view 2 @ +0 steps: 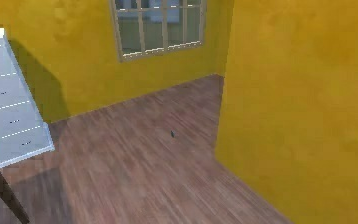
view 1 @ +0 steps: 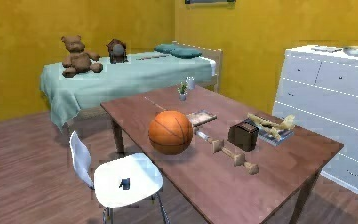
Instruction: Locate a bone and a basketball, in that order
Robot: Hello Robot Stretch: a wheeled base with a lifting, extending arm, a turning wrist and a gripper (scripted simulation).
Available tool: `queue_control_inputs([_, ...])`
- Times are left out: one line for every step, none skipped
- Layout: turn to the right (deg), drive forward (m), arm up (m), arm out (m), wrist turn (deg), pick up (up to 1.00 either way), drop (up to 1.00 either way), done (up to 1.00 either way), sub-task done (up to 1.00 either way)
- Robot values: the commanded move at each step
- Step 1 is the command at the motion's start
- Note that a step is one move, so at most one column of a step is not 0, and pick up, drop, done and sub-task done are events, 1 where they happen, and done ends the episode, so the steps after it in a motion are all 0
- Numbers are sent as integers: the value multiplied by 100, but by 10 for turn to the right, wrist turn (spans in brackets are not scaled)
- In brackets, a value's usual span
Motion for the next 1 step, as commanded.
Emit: queue_control_inputs([0,0,0,0,0,0,0,100,0])
